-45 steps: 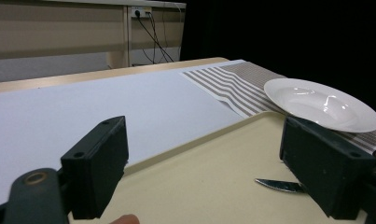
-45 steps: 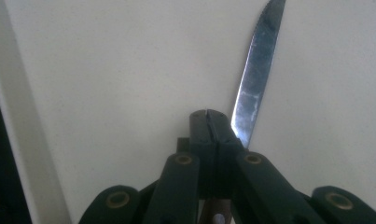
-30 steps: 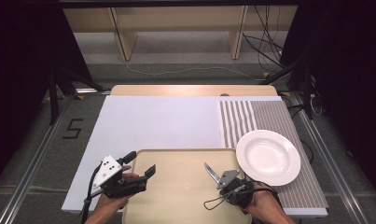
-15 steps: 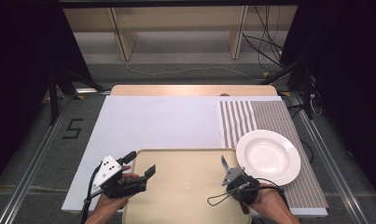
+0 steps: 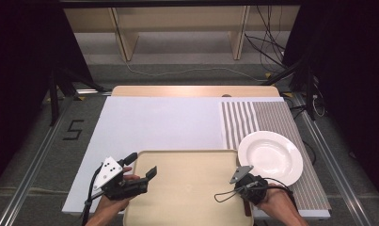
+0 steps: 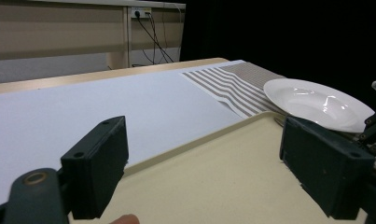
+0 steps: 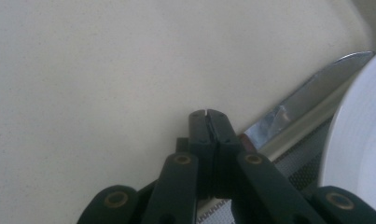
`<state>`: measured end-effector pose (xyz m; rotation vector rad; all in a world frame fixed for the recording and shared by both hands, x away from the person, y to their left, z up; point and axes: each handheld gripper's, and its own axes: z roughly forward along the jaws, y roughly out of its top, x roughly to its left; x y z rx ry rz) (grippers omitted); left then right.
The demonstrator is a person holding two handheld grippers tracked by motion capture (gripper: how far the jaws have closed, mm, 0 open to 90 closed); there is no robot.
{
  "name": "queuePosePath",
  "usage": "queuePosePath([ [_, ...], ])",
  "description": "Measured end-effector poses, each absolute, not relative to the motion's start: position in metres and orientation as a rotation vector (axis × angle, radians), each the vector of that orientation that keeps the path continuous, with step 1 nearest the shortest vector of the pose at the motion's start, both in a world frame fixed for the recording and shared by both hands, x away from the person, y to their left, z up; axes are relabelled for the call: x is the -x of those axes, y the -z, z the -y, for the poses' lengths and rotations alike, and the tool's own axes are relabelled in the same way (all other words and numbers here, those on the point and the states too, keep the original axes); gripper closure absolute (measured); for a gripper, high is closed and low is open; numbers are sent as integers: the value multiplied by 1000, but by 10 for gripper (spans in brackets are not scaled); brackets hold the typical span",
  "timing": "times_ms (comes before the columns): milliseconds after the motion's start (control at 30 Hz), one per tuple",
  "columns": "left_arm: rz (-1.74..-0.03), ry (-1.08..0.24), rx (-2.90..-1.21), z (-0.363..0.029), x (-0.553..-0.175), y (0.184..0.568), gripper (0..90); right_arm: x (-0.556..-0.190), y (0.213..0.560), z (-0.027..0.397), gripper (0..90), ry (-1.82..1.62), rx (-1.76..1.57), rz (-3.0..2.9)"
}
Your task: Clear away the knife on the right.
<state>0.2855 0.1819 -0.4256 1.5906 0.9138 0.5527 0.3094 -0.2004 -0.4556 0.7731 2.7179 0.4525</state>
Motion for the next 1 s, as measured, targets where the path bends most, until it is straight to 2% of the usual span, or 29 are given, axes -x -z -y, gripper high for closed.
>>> queuePosePath([
  [133, -913, -553, -1590, -182, -285, 426, 151, -310, 455, 201, 856, -496, -794, -2703],
  [300, -914, -552, -1592, -182, -286, 426, 151, -311, 439, 205, 628, -781, -824, -2626],
  [467, -914, -552, -1593, -182, -286, 426, 151, -311, 433, 206, 499, -924, -847, -2586],
  [567, -914, -552, -1592, -182, -286, 426, 151, -310, 430, 207, 462, -997, -869, -2567],
  [600, -914, -552, -1593, -182, -286, 426, 151, -310, 426, 209, 418, -1082, -890, -2538],
  [767, -914, -551, -1594, -182, -286, 426, 151, -309, 417, 214, 326, -1308, -940, -2465],
  [1000, -915, -547, -1596, -182, -286, 426, 151, -308, 412, 221, 248, -1459, -974, -2375],
])
